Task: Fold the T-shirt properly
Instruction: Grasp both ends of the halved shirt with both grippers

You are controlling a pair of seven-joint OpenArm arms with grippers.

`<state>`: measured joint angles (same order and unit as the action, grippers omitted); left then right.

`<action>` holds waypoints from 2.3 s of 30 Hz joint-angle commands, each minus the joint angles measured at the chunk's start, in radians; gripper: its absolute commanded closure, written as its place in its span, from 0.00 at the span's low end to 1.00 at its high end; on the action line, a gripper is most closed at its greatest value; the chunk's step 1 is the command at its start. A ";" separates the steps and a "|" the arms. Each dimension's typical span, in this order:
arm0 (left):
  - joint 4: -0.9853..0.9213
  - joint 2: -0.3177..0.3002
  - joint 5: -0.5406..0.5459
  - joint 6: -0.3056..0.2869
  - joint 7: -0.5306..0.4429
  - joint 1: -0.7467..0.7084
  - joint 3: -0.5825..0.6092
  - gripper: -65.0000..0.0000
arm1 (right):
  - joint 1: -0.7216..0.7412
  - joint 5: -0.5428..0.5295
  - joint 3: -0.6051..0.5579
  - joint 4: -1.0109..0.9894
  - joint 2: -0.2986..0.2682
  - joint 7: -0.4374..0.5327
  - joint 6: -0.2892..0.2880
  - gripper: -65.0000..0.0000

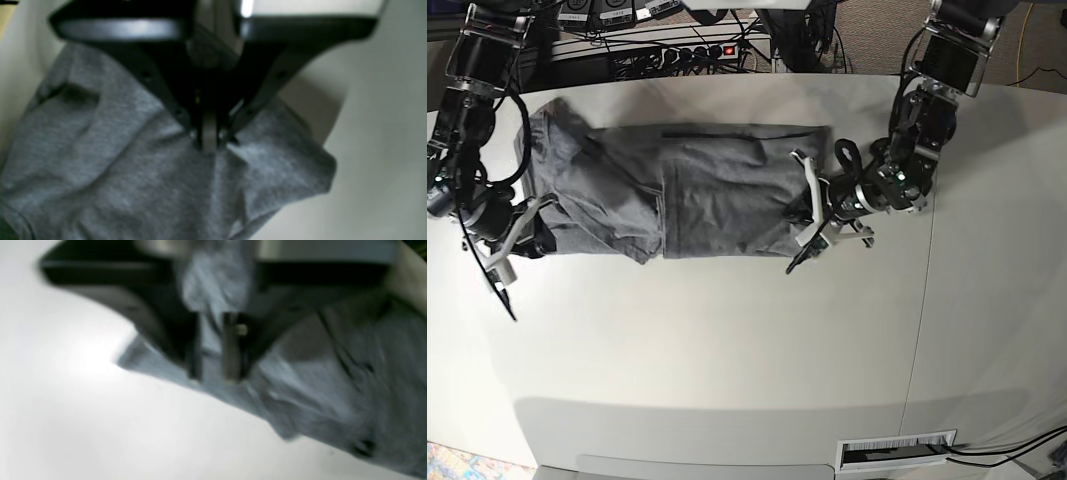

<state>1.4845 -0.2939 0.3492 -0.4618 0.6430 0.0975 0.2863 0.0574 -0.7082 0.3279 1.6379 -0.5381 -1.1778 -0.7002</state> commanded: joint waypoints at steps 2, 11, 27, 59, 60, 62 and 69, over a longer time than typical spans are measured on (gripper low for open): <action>-0.006 -0.023 -0.066 0.021 0.066 0.000 -0.002 1.00 | -0.013 -0.013 0.032 0.016 -0.045 0.015 0.002 0.60; -0.006 -0.041 -0.058 0.021 0.064 -0.001 0.000 1.00 | -0.050 -0.137 0.061 -0.123 -0.052 -0.010 0.002 0.59; -0.006 -0.039 -0.057 0.020 0.062 -0.001 0.000 1.00 | -0.041 -0.365 0.176 -0.346 -0.057 -0.113 0.002 0.56; -0.006 -0.039 -0.043 0.016 0.004 -0.037 0.000 1.00 | -0.008 -0.193 0.215 -0.324 0.066 -0.060 0.002 0.24; -0.006 -0.039 -0.043 0.016 0.004 -0.037 0.000 1.00 | -0.007 -0.174 0.215 -0.324 0.072 -0.064 0.002 0.24; -0.006 -0.039 -0.042 0.016 0.004 -0.037 0.000 1.00 | -0.008 -0.156 0.215 -0.324 0.079 -0.072 0.002 0.24; -0.006 -0.039 -0.042 0.016 0.003 -0.037 0.000 1.00 | -0.007 -0.153 0.215 -0.324 0.077 -0.076 0.002 0.24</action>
<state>1.4845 -0.3195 0.3519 -0.4511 0.5678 0.0677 0.2855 0.0338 -0.8448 0.5358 1.2972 -0.4343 -1.2640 -0.6968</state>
